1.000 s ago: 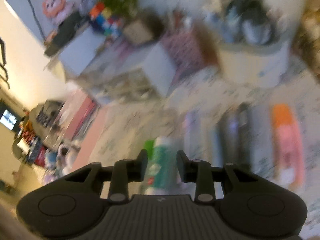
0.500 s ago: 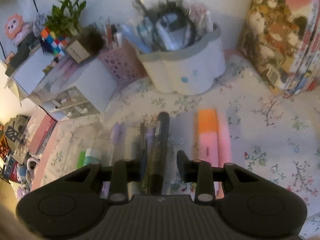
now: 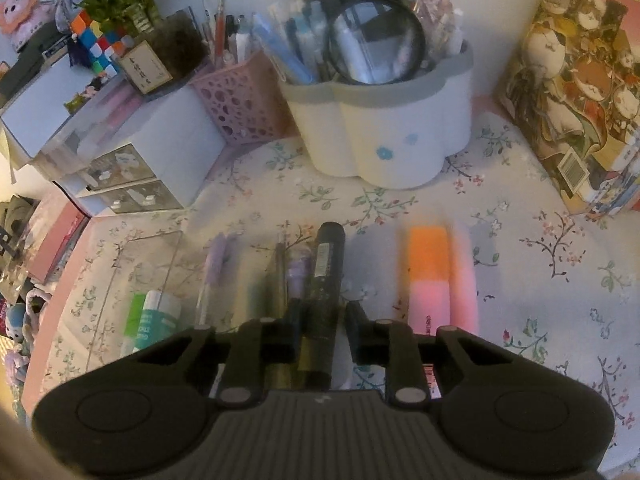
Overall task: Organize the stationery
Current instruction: 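Grasp the black marker with the right tool and lift it, then lower the black marker into the clear box beside the glue stick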
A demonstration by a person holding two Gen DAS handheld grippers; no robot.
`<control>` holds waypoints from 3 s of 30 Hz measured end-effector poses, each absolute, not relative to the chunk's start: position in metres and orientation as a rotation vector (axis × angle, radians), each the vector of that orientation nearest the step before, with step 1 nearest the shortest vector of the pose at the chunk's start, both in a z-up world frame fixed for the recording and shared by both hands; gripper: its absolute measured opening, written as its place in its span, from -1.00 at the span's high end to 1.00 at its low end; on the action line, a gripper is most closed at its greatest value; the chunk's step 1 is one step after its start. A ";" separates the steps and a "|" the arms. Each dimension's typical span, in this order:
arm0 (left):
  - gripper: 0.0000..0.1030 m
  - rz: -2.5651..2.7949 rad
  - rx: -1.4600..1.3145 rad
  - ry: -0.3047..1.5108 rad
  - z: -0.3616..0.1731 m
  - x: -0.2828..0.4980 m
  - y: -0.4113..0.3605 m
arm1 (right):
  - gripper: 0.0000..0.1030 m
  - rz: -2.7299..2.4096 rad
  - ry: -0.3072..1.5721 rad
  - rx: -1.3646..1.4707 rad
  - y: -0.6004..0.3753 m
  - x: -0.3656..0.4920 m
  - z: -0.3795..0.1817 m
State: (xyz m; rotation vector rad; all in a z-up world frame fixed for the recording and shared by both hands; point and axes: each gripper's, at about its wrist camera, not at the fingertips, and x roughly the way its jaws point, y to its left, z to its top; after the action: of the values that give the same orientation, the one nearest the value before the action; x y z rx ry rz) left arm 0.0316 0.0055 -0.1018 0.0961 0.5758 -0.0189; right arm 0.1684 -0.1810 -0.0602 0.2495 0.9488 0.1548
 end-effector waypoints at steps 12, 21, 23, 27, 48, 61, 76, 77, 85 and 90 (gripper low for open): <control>-0.41 -0.020 0.097 0.575 -0.102 0.031 0.005 | 0.70 0.137 0.917 0.323 -0.190 0.159 -0.055; -0.41 -0.021 0.091 0.574 -0.102 0.032 0.006 | 0.69 0.190 0.861 0.399 -0.186 0.148 -0.033; -0.41 -0.020 0.085 0.575 -0.101 0.032 0.006 | 0.69 0.210 0.858 0.401 -0.182 0.146 -0.030; -0.40 -0.025 -0.014 0.596 -0.100 0.036 0.016 | 0.69 0.234 0.860 0.404 -0.176 0.143 -0.031; -0.39 -0.016 0.010 0.579 -0.102 0.033 0.006 | 0.69 0.375 0.948 0.441 -0.118 0.152 -0.019; -0.39 -0.024 0.018 0.579 -0.103 0.033 0.006 | 0.67 0.326 0.964 0.351 -0.111 0.150 -0.025; -0.39 -0.023 0.022 0.579 -0.103 0.033 0.004 | 1.00 0.361 0.994 0.173 -0.087 0.156 -0.033; -0.39 -0.022 0.022 0.580 -0.103 0.033 0.004 | 1.00 0.358 0.992 0.159 -0.085 0.156 -0.033; -0.39 -0.025 0.027 0.580 -0.103 0.033 0.005 | 1.00 0.380 1.013 0.125 -0.085 0.162 -0.031; -0.39 -0.025 0.029 0.583 -0.102 0.035 0.005 | 1.00 0.368 0.972 0.067 -0.077 0.164 -0.031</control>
State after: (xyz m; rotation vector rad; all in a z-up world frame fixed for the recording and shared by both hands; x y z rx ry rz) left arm 0.0347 0.0050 -0.1022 0.0293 0.5826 -0.0251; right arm 0.1645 -0.0767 -0.0314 0.0674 0.9719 0.3676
